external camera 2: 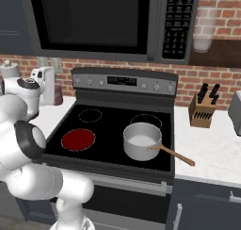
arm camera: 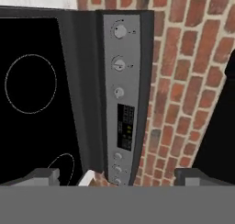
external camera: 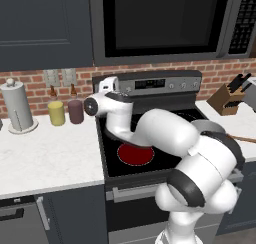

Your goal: Turn off the front left burner of the stove.

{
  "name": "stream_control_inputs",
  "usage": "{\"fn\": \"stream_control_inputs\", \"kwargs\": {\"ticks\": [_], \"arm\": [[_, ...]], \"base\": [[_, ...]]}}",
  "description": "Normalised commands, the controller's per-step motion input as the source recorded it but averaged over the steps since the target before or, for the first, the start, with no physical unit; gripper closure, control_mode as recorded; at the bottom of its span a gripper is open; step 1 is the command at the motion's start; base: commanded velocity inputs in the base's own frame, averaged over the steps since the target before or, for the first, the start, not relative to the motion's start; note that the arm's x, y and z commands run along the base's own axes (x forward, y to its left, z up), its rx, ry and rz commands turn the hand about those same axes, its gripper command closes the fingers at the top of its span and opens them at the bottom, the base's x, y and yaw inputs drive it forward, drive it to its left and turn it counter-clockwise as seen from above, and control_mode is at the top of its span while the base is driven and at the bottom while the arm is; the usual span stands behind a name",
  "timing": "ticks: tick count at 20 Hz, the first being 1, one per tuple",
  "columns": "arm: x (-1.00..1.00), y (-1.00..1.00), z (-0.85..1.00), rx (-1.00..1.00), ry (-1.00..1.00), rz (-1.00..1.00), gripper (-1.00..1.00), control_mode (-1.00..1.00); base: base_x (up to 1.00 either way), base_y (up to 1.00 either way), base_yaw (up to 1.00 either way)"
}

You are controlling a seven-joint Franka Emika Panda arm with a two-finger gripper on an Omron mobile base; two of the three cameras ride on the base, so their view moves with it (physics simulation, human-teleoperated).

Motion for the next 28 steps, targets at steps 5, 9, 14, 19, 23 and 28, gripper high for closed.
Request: {"fn": "stream_control_inputs", "kwargs": {"ticks": [5, 9, 14, 19, 23, 28], "arm": [[0.08, 0.04, -0.20, -0.25, -0.08, 0.08, -1.00, -1.00], [0.16, 0.00, -0.11, -0.21, -0.11, 0.03, -1.00, -1.00], [0.26, 0.00, -0.09, -0.11, -0.04, 0.04, -1.00, -1.00], [0.23, 0.00, -0.09, -0.02, 0.00, 0.06, -1.00, -1.00], [0.29, 0.11, -0.08, 0.00, 0.00, 0.06, -1.00, -1.00], [0.31, 0.09, -0.01, 0.00, 0.00, 0.06, -1.00, -1.00]], "base": [[0.00, 0.00, 0.00], [0.00, 0.00, 0.00], [0.00, 0.00, 0.00], [0.00, 0.00, 0.00], [0.00, 0.00, 0.00], [0.00, 0.00, 0.00]]}}
